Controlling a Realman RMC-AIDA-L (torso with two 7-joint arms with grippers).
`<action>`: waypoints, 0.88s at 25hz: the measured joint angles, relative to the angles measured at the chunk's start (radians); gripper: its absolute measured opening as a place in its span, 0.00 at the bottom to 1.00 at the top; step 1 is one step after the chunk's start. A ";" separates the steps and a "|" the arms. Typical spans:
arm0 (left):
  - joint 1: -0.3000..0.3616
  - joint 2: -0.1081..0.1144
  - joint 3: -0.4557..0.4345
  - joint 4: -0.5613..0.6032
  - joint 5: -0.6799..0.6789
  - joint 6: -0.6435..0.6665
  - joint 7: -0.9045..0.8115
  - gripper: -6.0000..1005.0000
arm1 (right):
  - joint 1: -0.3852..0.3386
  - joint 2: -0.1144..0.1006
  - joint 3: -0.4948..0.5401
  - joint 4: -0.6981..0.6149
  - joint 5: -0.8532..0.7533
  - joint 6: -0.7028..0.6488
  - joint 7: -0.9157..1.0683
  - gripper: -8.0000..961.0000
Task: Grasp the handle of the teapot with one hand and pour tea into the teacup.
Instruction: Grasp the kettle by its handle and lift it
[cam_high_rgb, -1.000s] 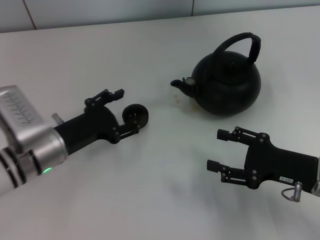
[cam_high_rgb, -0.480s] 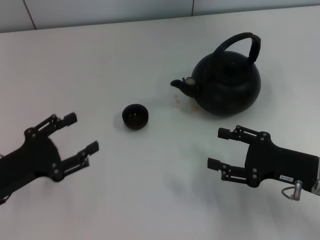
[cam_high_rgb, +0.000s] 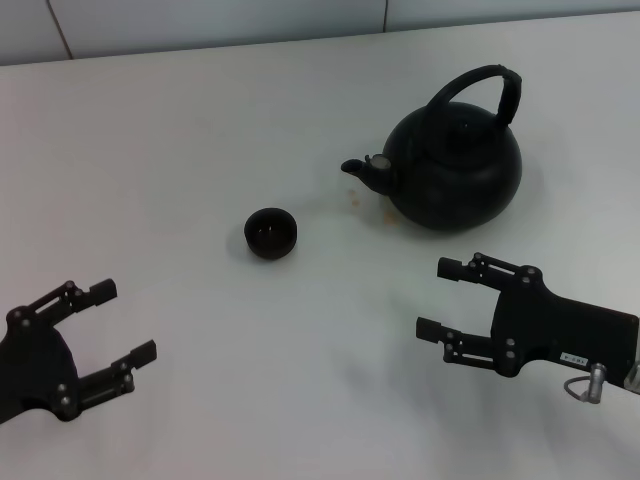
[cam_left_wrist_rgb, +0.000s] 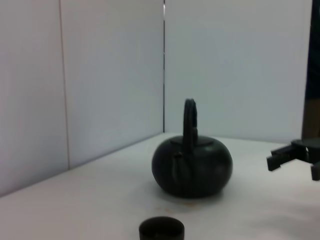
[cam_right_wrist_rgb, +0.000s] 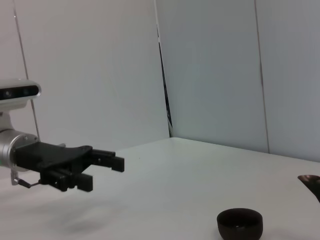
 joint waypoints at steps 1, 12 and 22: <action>0.000 0.001 0.000 0.000 0.009 -0.001 0.000 0.80 | -0.002 0.000 0.001 0.000 0.000 0.000 0.000 0.81; 0.004 0.020 -0.006 0.004 0.036 -0.020 0.001 0.80 | -0.007 0.000 0.003 0.001 0.003 0.005 0.001 0.81; -0.002 0.025 -0.005 0.005 0.036 -0.030 0.008 0.80 | -0.020 0.001 0.008 0.010 0.003 0.017 -0.008 0.81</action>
